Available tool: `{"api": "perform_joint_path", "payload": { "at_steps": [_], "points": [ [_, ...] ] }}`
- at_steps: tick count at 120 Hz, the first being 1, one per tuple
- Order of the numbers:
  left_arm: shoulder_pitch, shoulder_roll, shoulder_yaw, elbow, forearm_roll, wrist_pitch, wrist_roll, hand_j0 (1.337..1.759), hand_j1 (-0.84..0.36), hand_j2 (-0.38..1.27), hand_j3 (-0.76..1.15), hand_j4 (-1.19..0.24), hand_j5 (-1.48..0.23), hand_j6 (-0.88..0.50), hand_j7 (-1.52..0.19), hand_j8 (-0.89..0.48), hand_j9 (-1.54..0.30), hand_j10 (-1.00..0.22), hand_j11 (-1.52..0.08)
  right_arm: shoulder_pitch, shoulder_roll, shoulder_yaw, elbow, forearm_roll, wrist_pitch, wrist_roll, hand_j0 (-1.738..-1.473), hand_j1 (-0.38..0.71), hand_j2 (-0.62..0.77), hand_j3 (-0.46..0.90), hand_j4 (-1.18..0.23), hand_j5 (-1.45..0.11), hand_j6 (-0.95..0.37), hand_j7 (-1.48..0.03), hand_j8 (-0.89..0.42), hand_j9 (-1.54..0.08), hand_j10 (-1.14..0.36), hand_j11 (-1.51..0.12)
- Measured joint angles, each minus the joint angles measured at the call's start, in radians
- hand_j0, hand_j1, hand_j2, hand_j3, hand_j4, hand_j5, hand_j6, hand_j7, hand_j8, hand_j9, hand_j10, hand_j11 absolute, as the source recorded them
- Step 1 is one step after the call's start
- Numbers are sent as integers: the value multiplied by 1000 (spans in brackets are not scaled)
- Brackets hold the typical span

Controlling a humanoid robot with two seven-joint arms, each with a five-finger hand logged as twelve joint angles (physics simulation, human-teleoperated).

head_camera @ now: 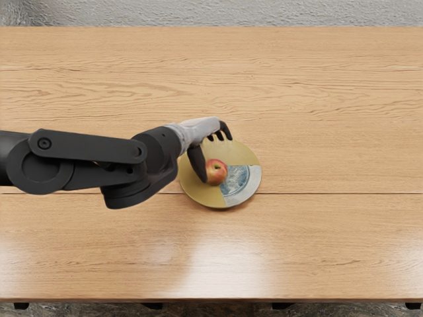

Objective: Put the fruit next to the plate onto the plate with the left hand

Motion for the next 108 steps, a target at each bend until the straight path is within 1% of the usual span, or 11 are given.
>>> {"api": "perform_joint_path", "payload": {
  "at_steps": [13,26,34,40,47,50,61,85,94,100,108],
  "points": [
    [0,47,-7,-1,-6,0,0,1658,1,91,0,-301,-398,-282,-395,-283,-395,-304,-395,0,0,0,0,0,0,0,-1658,-303,-7,0,-39,-50,-39,-50,-39,-50,-39,-50],
    [24,175,-33,-8,-5,-4,0,1658,24,74,0,-279,-365,-267,-364,-268,-363,-280,-363,1,0,0,0,0,0,0,-1658,-303,-7,0,-39,-50,-39,-50,-39,-50,-39,-50],
    [71,273,-61,-13,-5,-16,0,1658,33,68,0,-270,-352,-261,-351,-262,-351,-270,-351,2,0,0,-1,0,0,0,-1658,-303,-7,0,-39,-50,-39,-50,-39,-50,-39,-50],
    [170,371,-113,-15,-5,-61,0,1658,38,64,0,-264,-345,-258,-344,-259,-344,-265,-344,2,0,0,0,0,-1,0,-1658,-303,-7,0,-39,-50,-39,-50,-39,-50,-39,-50],
    [301,472,-215,-16,-6,-147,0,1658,43,61,0,-260,-338,-255,-338,-256,-337,-261,-337,3,0,1,0,0,-1,0,-1658,-303,-7,0,-39,-50,-39,-50,-39,-50,-39,-50],
    [346,491,-264,-16,-6,-187,-1,1658,45,61,0,-259,-336,-255,-335,-256,-335,-260,-335,3,0,1,0,0,-1,0,-1658,-303,-8,0,-39,-50,-39,-50,-39,-50,-39,-50],
    [522,524,-487,-16,-8,-361,-43,1658,50,58,0,-255,-330,-253,-329,-254,-329,-256,-329,3,0,1,0,0,-1,0,-1658,-303,-8,0,-39,-50,-39,-50,-39,-50,-39,-50],
    [775,521,-939,-16,-9,-696,-105,1658,54,54,0,-251,-323,-251,-323,-251,-322,-251,-322,3,0,1,0,1,-2,3,-1658,-303,-8,0,-39,-50,-39,-50,-39,-50,-39,-50],
    [841,518,-1072,-13,-15,-797,-153,1658,55,53,0,-250,-322,-250,-321,-250,-321,-250,-321,-15,0,-4,1,0,-2,1,-1658,-303,-8,0,-39,-50,-39,-50,-39,-50,-39,-50],
    [881,518,-1153,1,-33,-869,-198,1658,56,53,0,-249,-321,-249,-321,-249,-321,-249,-320,-36,0,-6,1,0,-2,1,-1658,-303,-8,0,-39,-50,-39,-50,-39,-50,-39,-50],
    [979,514,-1272,47,-55,-930,-266,1658,56,52,0,-248,-320,-249,-320,-249,-320,-248,-320,-53,0,-7,2,0,-2,0,-1658,-303,-7,0,-39,-50,-39,-50,-39,-50,-39,-50]
  ]
}}
